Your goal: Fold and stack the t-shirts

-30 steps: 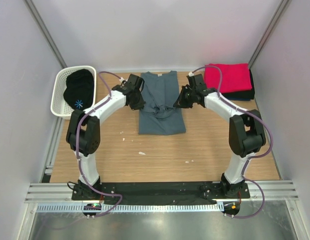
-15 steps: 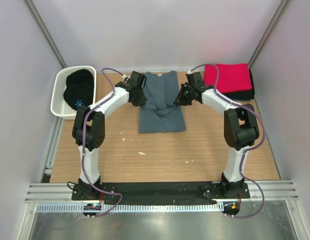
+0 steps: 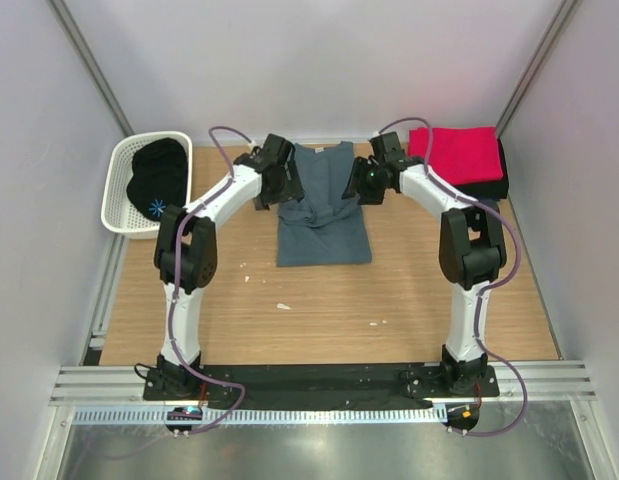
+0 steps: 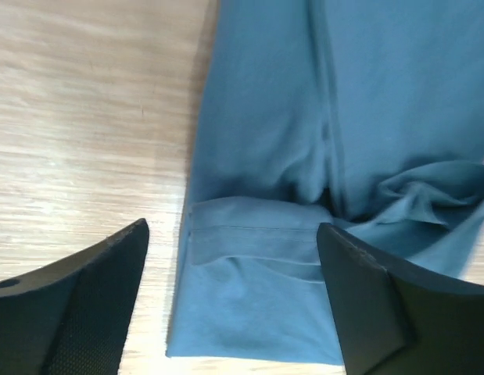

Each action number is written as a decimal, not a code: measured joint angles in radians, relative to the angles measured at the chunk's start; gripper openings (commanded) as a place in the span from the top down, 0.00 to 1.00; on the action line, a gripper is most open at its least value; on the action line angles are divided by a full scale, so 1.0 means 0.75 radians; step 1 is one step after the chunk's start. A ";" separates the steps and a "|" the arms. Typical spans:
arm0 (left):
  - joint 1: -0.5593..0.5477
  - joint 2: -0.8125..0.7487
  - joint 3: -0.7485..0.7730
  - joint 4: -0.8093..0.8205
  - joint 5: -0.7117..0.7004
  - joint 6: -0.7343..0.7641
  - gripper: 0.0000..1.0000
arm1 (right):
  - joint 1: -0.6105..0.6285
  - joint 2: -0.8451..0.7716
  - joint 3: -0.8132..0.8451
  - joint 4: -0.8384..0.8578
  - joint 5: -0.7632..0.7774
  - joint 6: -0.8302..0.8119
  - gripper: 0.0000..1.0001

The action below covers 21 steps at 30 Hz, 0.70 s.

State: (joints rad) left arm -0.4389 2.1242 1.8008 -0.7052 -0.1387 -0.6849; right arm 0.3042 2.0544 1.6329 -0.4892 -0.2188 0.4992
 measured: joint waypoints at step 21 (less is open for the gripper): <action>0.021 -1.134 -0.982 0.077 0.149 -0.146 0.11 | 0.407 -0.294 -0.284 0.012 0.179 0.075 0.58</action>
State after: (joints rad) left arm -0.4229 1.2739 1.0645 -0.6476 -0.0269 -0.7944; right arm 0.6098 1.8339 1.4200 -0.4805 -0.0849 0.5552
